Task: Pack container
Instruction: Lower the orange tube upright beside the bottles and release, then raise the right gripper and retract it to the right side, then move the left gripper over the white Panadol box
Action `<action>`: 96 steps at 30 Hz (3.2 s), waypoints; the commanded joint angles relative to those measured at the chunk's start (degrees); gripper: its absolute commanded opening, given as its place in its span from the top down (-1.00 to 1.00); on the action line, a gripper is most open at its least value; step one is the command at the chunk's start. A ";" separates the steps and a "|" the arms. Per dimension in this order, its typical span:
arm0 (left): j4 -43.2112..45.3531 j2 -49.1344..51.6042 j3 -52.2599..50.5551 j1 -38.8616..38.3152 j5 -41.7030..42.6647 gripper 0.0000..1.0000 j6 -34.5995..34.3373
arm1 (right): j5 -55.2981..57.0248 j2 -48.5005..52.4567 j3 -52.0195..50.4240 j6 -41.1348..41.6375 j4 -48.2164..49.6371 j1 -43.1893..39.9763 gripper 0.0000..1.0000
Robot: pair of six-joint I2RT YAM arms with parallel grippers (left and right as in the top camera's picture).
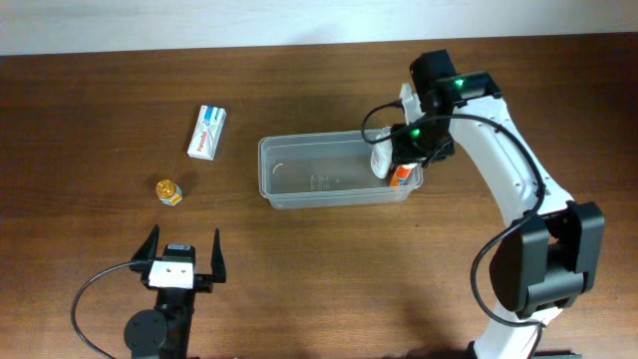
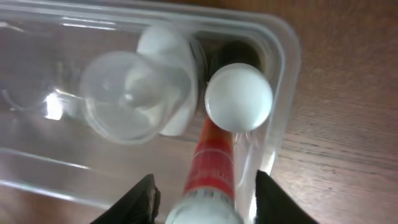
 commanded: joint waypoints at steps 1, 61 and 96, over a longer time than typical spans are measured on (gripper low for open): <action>-0.04 -0.39 -0.35 0.39 -0.24 -0.99 0.94 | 0.57 0.07 5.11 0.22 -2.19 0.24 0.12; 4.17 -0.39 -0.31 0.35 -4.42 -0.99 0.83 | 1.18 -1.42 14.53 0.42 -12.81 -37.64 -0.97; -49.42 81.94 90.27 0.35 2.23 -0.99 8.41 | 1.18 -1.42 14.53 0.42 -12.79 -37.64 -0.97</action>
